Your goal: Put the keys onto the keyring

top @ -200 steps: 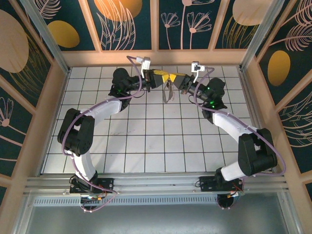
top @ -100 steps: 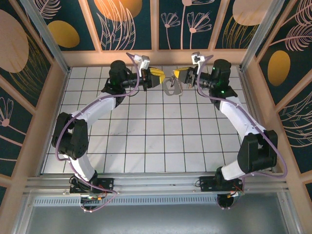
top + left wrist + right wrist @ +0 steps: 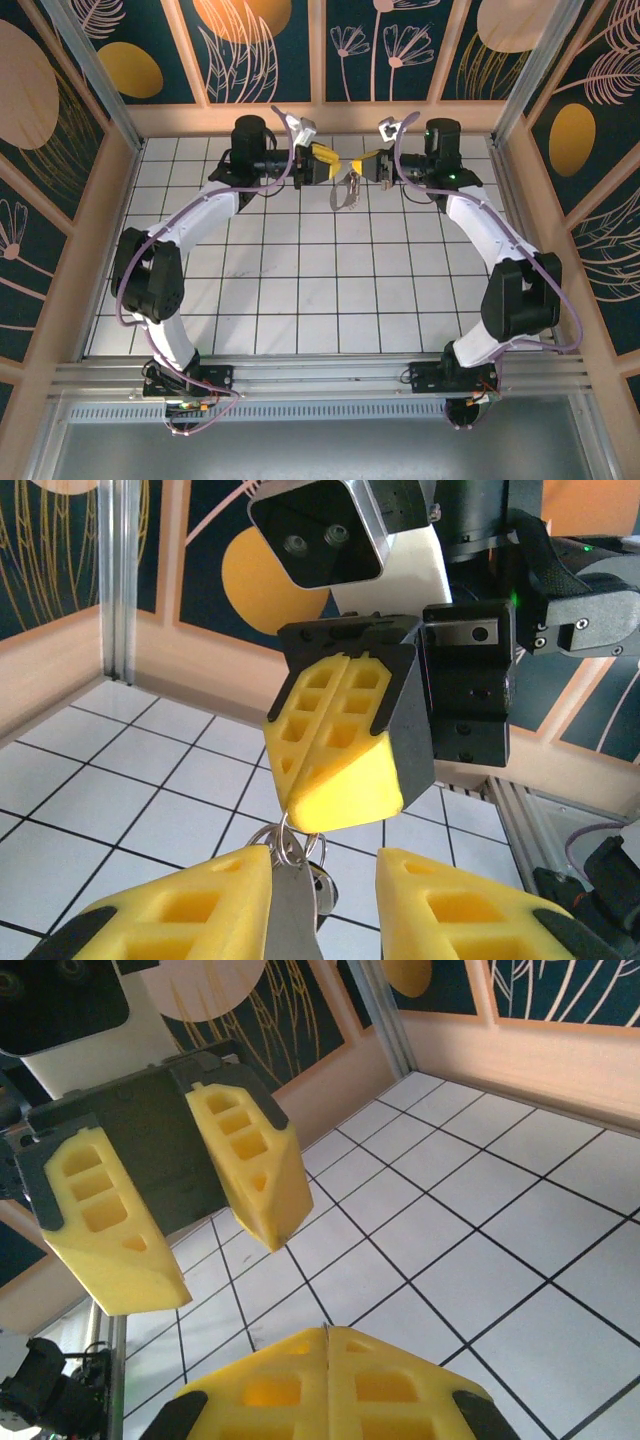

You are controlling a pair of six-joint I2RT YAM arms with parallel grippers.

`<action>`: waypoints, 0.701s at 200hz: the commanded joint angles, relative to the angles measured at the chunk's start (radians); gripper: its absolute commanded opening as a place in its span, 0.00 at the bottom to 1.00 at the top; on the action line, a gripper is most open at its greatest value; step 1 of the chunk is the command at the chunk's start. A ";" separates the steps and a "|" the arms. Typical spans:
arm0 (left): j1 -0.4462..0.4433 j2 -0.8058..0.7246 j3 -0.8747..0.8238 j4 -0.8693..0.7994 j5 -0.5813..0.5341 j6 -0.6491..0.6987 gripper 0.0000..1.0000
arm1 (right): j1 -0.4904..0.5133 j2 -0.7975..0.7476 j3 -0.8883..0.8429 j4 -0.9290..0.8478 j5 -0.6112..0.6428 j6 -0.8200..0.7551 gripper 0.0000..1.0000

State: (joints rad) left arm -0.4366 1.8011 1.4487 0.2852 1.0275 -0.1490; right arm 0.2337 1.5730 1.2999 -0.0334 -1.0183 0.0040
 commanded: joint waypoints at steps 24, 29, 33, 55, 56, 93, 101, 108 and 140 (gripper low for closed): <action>0.009 0.043 0.038 -0.020 0.066 0.022 0.33 | 0.007 0.016 0.039 0.020 -0.105 -0.017 0.00; 0.009 0.045 0.038 -0.018 0.068 0.020 0.33 | 0.007 0.017 0.038 0.022 -0.109 -0.016 0.00; 0.009 0.045 0.038 -0.016 0.070 0.019 0.33 | 0.009 0.017 0.038 0.026 -0.111 -0.015 0.00; 0.009 0.048 0.041 -0.005 0.081 0.007 0.33 | 0.013 0.018 0.038 0.033 -0.118 -0.013 0.00; 0.009 0.049 0.041 -0.003 0.082 0.007 0.33 | 0.014 0.018 0.037 0.032 -0.119 -0.013 0.00; 0.009 0.062 0.040 0.048 0.099 -0.043 0.33 | 0.024 0.015 0.034 0.044 -0.126 -0.008 0.00; 0.009 0.064 0.037 0.067 0.103 -0.056 0.33 | 0.027 0.013 0.033 0.047 -0.127 -0.006 0.00; 0.009 0.065 0.036 0.079 0.107 -0.066 0.33 | 0.028 0.012 0.032 0.047 -0.128 -0.006 0.00; 0.007 0.072 0.036 0.118 0.124 -0.101 0.32 | 0.035 0.007 0.033 0.059 -0.128 0.002 0.00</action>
State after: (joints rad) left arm -0.4366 1.8549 1.4563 0.3336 1.1095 -0.2077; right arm 0.2584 1.5871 1.3048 -0.0319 -1.1019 0.0029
